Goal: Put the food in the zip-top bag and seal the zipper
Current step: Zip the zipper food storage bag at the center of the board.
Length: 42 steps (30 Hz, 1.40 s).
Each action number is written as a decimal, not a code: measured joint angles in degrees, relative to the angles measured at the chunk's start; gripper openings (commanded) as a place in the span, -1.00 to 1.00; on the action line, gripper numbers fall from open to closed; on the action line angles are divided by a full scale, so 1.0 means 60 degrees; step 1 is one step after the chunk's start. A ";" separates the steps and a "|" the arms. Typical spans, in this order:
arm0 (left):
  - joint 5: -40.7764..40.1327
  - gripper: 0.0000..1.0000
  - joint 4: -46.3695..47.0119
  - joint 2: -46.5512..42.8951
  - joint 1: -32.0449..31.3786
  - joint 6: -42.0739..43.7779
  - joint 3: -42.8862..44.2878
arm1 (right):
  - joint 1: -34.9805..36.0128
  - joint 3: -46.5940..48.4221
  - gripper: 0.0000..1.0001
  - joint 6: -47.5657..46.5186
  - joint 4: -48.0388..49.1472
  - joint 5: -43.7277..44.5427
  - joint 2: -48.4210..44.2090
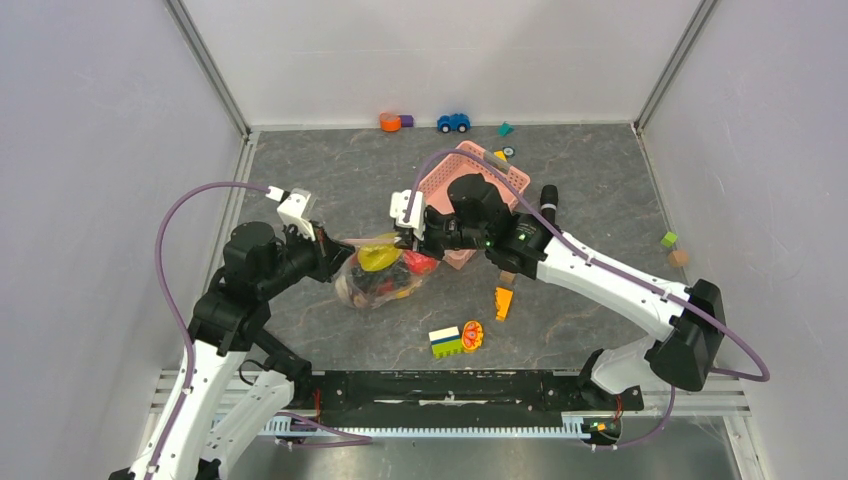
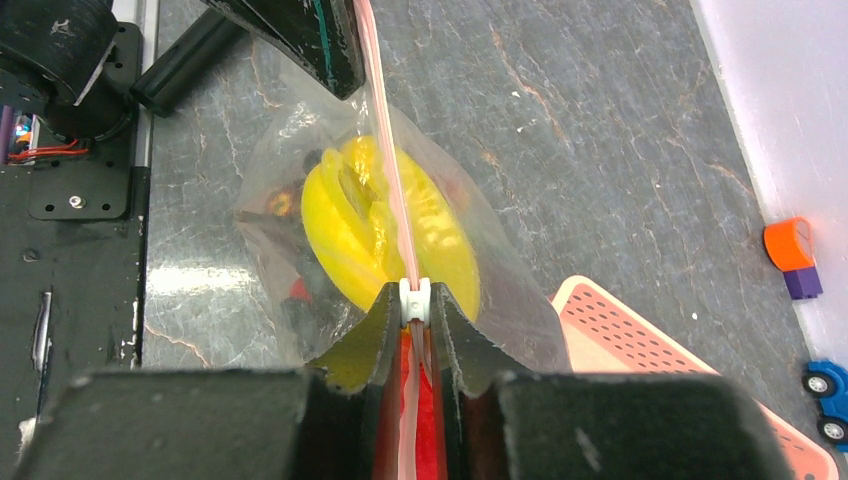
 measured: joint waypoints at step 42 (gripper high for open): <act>-0.0841 -0.96 0.0069 -0.0200 -0.0051 -0.0204 -0.0095 | -0.0262 -0.1144 -0.74 -0.0834 0.0080 0.1056 -0.1333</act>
